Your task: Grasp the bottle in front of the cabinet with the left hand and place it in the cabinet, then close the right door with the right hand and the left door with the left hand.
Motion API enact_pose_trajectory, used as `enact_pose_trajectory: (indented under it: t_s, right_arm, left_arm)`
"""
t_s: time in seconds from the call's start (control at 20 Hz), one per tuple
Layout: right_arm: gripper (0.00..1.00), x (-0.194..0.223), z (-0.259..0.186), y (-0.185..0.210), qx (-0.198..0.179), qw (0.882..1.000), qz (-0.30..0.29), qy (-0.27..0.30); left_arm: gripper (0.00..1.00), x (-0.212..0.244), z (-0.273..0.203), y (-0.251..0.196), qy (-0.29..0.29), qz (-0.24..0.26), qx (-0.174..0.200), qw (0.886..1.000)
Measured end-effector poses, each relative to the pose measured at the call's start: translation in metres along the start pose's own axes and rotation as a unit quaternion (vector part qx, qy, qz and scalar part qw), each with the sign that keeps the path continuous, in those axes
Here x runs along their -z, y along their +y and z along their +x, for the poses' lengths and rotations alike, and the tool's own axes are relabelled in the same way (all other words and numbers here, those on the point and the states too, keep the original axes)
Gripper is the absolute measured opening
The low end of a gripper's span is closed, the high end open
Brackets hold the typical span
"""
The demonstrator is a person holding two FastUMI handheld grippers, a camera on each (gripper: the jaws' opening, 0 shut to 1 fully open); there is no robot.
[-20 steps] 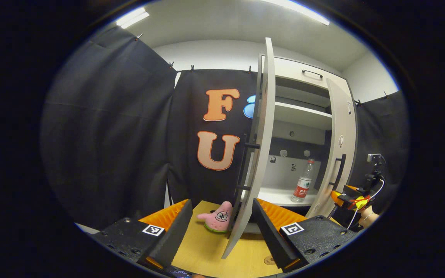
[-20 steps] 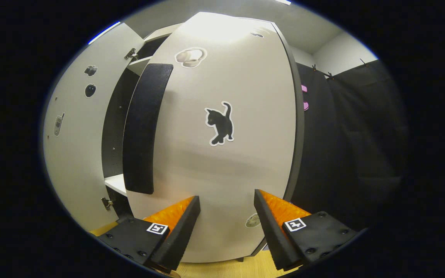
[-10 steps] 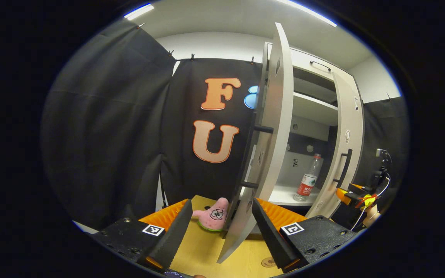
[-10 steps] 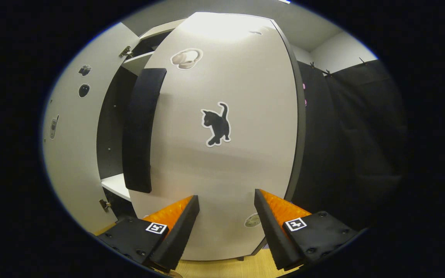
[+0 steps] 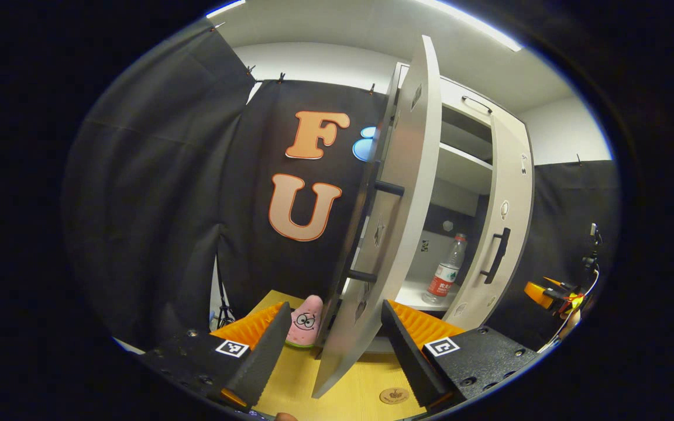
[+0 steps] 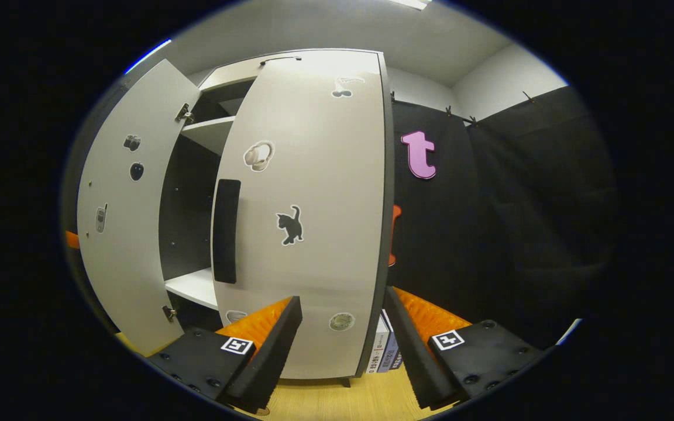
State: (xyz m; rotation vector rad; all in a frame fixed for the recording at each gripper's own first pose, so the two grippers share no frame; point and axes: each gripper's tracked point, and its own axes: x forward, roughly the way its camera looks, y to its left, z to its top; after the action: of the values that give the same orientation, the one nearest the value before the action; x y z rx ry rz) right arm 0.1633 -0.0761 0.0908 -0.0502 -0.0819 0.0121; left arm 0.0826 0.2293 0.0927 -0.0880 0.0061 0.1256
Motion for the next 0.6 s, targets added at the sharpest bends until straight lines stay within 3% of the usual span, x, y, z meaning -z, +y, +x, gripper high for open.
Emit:
enact_pose_trajectory:
  t_s: [0.2,0.35,0.6]
  right_arm:
    - [0.95,-0.013,-0.025,-0.013,0.002,1.000,-0.018,-0.009]
    - [0.95,-0.010,-0.041,-0.013,-0.005,1.000,-0.030,0.007]
    - [0.95,-0.012,-0.063,-0.012,-0.020,1.000,0.007,0.008]
  left_arm:
    - [0.94,0.005,0.006,0.022,0.009,0.032,-0.030,0.999]
    - [0.94,0.010,0.016,0.023,0.014,0.031,-0.035,0.999]
    - [0.93,0.015,0.015,0.002,0.015,0.030,-0.023,0.999]
